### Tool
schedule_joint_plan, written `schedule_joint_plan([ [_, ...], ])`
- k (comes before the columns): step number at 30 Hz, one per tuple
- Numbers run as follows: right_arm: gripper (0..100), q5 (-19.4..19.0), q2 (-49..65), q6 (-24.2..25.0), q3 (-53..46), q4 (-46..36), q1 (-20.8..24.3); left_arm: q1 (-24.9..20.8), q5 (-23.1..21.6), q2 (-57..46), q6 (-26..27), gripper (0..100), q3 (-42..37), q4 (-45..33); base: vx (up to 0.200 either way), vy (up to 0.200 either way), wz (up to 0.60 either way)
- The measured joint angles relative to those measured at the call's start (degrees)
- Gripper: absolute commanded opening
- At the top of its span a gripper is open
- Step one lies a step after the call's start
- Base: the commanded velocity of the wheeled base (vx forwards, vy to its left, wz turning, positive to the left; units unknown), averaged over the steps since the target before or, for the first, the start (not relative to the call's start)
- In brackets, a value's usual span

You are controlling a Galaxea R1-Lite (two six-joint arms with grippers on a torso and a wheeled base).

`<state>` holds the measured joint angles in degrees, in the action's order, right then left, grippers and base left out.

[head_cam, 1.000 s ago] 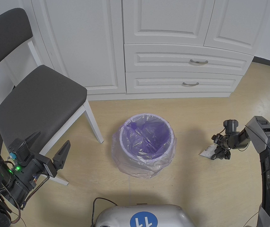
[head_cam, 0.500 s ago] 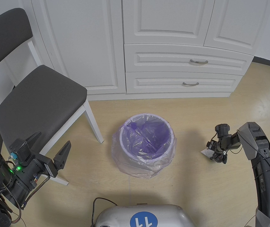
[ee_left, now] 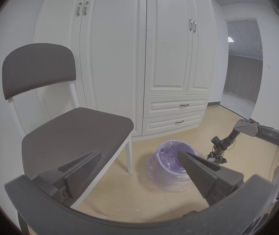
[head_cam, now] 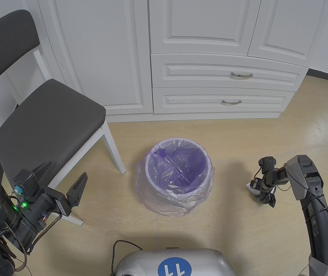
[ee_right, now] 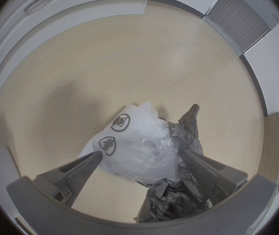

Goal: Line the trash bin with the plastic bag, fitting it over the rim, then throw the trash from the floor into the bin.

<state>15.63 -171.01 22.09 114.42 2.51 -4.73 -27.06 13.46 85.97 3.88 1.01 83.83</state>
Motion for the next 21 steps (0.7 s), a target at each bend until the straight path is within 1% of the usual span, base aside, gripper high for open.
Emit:
schedule_joint_plan([
  [6, 100, -0.04, -0.79, 0.16, 0.16, 2.22, -0.48, -0.05, 0.04, 0.39, -0.07, 100, 0.0, 0.0, 0.0, 0.0, 0.0],
  [16, 100, 0.16, -1.12, 0.62, 0.18, 2.38, -1.02, -0.09, 0.11, 0.06, -0.09, 100, 0.0, 0.0, 0.0, 0.0, 0.0],
  [17, 0, 0.22, -1.12, 0.66, 0.18, 2.39, -1.05, -0.09, 0.13, 0.02, -0.09, 100, 0.0, 0.0, 0.0, 0.0, 0.0],
  [21, 0, 0.46, -1.16, 0.79, 0.18, 2.13, -1.07, -0.09, 0.13, 0.05, -0.09, 100, 0.0, 0.0, 0.0, 0.0, 0.0],
])
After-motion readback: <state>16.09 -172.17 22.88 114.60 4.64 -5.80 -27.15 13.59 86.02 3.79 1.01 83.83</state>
